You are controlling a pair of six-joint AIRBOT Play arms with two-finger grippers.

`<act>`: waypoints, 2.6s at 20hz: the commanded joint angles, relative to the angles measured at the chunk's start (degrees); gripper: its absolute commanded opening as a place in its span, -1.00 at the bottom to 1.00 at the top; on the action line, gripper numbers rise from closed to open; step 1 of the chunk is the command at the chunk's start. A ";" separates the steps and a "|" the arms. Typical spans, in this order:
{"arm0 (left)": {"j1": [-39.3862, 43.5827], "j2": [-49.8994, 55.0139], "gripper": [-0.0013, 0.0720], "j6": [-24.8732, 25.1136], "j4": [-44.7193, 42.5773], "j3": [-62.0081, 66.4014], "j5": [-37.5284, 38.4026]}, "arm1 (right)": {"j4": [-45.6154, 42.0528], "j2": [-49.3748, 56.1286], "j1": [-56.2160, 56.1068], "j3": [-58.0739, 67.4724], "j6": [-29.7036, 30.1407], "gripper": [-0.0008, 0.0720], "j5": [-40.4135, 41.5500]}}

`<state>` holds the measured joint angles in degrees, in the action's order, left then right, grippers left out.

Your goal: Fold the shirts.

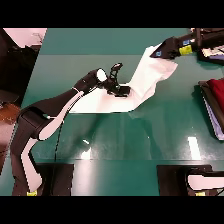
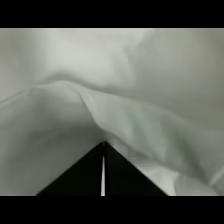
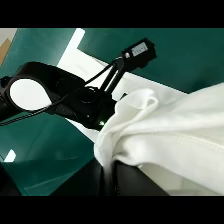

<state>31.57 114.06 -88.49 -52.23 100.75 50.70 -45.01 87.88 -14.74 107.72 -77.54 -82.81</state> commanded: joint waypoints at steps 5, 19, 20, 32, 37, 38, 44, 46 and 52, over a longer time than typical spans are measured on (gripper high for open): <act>0.02 0.13 -0.91 -3.37 -17.38 8.83 13.22 | 0.00 3.19 -6.01 0.85 1.42 -0.92 1.88; -28.04 -23.58 -0.91 -1.49 -34.84 14.23 30.10 | 0.59 13.55 -28.70 0.87 8.46 -0.85 27.21; -30.08 -25.53 -0.91 -1.53 -34.82 14.23 30.10 | 0.52 15.87 -31.54 1.70 10.23 -0.32 31.95; -34.16 -30.40 -0.91 -1.49 -26.73 12.92 31.89 | -4.20 10.86 -22.10 -7.67 9.99 0.47 17.33; -33.99 -30.36 -0.07 6.12 -7.23 -0.83 29.90 | -4.02 4.61 -9.97 -21.42 7.87 0.47 15.28; -33.44 -30.36 0.73 6.45 -5.75 -4.87 29.18 | -4.02 3.48 -8.46 -23.52 7.82 0.47 15.52; -26.49 -28.09 0.77 10.99 -5.97 -25.70 15.19 | -4.09 -2.51 -5.33 -32.79 7.45 0.47 18.99; -25.09 -27.04 0.77 10.97 -5.77 -26.29 13.22 | -4.09 -3.96 -5.33 -34.69 7.48 0.47 19.52; -24.39 -26.80 0.76 11.17 -4.15 -26.29 14.97 | -4.02 -5.57 -5.38 -37.05 7.32 0.47 21.22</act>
<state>6.72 87.02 -77.76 -57.06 75.13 65.52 -49.08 82.98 -20.23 71.64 -70.08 -62.30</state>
